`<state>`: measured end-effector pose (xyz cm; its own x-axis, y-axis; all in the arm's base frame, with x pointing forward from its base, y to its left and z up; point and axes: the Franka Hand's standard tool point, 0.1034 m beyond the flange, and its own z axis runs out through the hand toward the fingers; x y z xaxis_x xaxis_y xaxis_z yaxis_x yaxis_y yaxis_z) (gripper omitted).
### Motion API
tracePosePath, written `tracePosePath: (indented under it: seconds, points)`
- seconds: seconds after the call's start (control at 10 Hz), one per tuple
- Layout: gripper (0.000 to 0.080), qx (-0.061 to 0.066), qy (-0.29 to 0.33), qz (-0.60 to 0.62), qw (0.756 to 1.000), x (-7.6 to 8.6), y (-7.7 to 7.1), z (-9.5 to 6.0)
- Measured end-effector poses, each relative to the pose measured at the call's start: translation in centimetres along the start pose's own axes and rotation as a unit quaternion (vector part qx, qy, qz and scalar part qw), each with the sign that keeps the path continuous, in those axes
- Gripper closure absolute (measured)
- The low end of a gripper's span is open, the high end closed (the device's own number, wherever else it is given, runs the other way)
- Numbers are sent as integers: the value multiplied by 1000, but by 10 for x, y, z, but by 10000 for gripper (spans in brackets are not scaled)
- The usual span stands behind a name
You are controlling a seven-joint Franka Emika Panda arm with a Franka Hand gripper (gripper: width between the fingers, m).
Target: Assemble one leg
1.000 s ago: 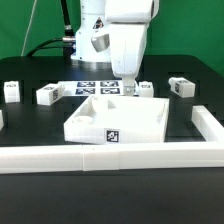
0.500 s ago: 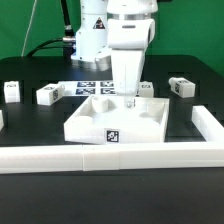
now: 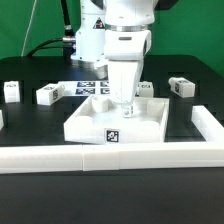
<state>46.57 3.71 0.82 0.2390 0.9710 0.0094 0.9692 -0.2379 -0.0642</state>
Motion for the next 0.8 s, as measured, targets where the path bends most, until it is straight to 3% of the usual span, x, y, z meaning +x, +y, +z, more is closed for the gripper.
tracePosePath:
  seconds: [0.1,0.2,0.3,0.4,0.5,0.8]
  points:
    - [389,0,0,0,1000,0,0,0]
    - [389,0,0,0,1000,0,0,0]
    - [571,1,0,0,1000,0,-1,0]
    - [571,1,0,0,1000,0,-1,1]
    - [738,-3,1,0,1000,0,1,-1]
    - [738,-7,2,1,1000,0,3,-1]
